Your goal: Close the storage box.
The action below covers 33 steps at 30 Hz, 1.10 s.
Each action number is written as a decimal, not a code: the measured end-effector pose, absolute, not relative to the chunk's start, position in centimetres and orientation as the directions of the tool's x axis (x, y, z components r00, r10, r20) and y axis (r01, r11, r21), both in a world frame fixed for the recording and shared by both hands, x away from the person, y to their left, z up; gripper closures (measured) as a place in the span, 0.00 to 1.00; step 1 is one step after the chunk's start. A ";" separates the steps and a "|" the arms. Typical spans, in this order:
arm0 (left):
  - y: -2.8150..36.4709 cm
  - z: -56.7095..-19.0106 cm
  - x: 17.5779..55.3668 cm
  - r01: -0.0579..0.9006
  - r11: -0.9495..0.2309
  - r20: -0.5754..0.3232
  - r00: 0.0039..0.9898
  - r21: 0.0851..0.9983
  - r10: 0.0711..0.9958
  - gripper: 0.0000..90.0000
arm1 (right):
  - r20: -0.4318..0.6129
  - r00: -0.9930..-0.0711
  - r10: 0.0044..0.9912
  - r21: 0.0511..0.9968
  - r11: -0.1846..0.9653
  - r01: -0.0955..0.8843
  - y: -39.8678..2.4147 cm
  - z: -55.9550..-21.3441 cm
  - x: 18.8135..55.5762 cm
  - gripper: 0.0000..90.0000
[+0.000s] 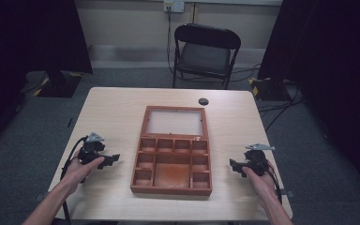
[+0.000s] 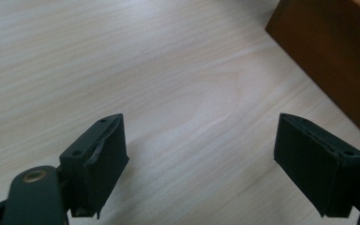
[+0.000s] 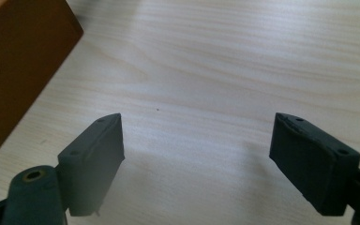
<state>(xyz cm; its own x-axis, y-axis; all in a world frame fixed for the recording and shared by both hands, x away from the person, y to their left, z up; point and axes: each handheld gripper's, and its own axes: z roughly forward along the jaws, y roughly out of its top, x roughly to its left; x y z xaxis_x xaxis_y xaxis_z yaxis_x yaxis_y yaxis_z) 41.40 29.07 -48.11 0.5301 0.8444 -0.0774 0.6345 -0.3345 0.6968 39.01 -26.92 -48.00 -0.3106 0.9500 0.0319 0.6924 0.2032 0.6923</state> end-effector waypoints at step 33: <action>25.4 -43.9 45.0 0.541 -0.294 -0.079 0.563 0.788 0.823 0.21 | 0.098 -0.476 0.874 0.793 0.220 0.568 -21.6 -43.3 43.5 0.22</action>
<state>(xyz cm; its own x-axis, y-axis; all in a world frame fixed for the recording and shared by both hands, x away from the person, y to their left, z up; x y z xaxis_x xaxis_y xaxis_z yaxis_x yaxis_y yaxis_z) 45.01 25.36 -43.92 0.5627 0.8228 -0.0794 0.5408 -0.2938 0.7881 43.48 -21.60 -43.27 -0.4757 0.8741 0.0984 0.5682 0.2199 0.7930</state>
